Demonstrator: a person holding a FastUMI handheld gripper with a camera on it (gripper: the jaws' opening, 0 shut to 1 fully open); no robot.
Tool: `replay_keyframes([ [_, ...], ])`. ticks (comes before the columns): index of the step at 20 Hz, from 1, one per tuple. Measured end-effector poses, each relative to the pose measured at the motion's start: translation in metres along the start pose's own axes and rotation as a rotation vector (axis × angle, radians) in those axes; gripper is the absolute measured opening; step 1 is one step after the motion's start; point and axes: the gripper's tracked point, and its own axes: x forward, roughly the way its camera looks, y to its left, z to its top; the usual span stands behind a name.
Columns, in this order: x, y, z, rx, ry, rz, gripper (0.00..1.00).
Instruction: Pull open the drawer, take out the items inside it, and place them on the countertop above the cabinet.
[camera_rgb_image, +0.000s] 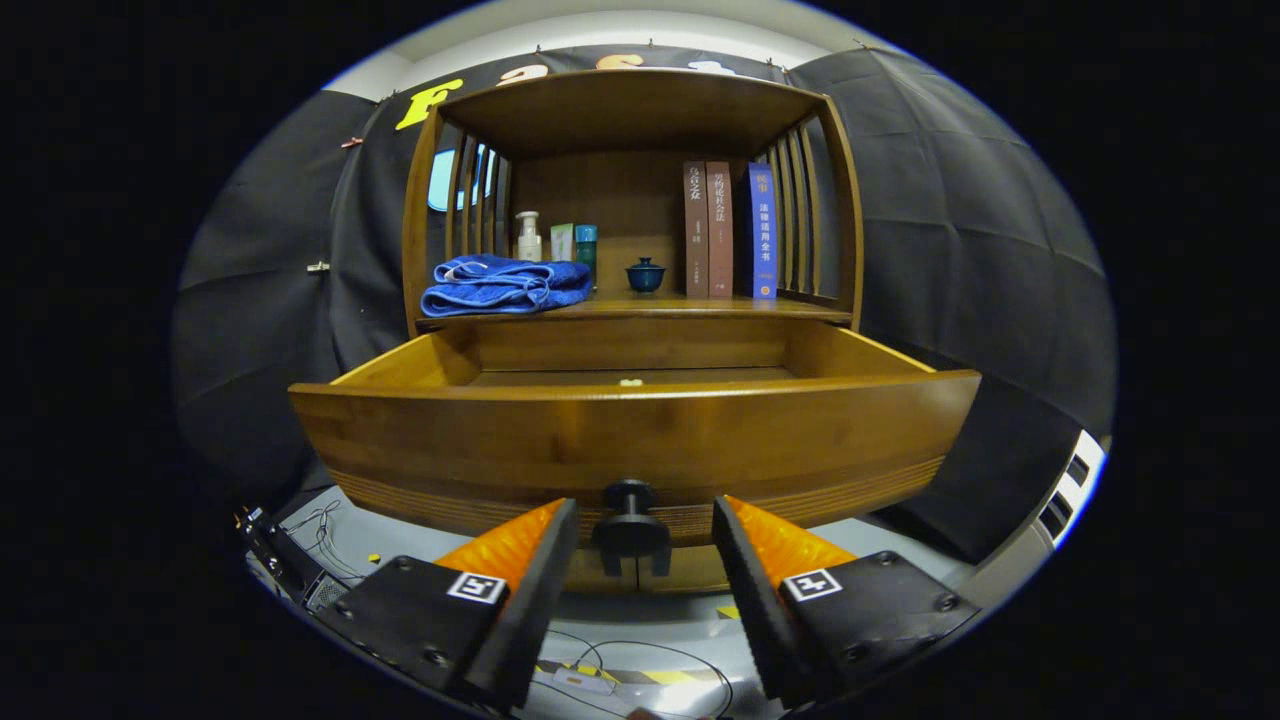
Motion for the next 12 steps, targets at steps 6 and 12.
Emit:
replay_keyframes([
  [6, -0.018, 0.008, 0.034, -0.080, 0.109, 0.024, 1.00],
  [12, -0.008, 0.013, 0.115, -0.022, 0.087, 0.037, 1.00],
])
